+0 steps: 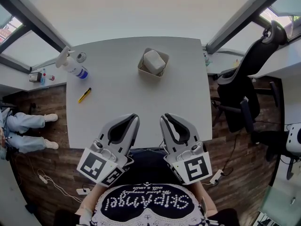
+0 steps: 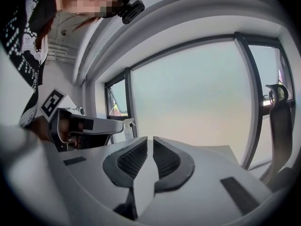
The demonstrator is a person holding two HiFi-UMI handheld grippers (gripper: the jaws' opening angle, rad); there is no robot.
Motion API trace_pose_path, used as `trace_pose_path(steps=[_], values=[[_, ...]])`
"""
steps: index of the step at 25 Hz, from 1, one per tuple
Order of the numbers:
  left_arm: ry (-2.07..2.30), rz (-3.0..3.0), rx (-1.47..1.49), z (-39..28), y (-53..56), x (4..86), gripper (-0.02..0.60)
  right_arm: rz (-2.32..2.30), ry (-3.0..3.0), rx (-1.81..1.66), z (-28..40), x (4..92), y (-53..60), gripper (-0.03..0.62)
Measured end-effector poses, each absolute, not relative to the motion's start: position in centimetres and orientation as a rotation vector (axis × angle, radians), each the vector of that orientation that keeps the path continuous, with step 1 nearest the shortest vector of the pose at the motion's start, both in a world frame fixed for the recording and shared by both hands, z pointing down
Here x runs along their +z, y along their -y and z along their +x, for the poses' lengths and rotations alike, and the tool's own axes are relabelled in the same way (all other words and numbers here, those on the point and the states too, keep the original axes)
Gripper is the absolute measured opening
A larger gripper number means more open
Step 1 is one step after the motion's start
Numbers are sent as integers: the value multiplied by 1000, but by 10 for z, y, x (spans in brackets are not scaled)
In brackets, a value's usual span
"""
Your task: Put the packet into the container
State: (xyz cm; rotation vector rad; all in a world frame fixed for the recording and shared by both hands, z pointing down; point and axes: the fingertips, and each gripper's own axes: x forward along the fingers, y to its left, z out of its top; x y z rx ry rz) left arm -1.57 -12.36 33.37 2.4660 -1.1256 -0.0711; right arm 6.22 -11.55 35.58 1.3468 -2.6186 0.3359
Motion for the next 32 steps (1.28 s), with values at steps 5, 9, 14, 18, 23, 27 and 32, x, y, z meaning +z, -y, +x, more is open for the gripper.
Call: trace_pose_path(steps=[5, 9, 14, 18, 23, 27, 32], values=[[1108, 2470, -47, -12, 120, 339, 8, 1382, 2668, 366, 56, 354, 113, 41], [1081, 2464, -28, -8, 115, 345, 8, 1356, 2663, 398, 53, 363, 104, 37], [1071, 2460, -21, -7, 113, 347, 8, 1366, 2644, 421, 57, 367, 102, 25], [1073, 2459, -21, -7, 113, 346, 8, 1351, 2626, 430, 56, 373, 100, 14], [1076, 2454, -22, -7, 113, 347, 8, 1341, 2631, 461, 57, 376, 100, 14], [1076, 2454, -20, -7, 114, 348, 8, 1346, 2622, 466, 60, 378, 101, 14], [1074, 2452, -23, -6, 114, 348, 8, 1332, 2609, 469, 61, 383, 99, 14]])
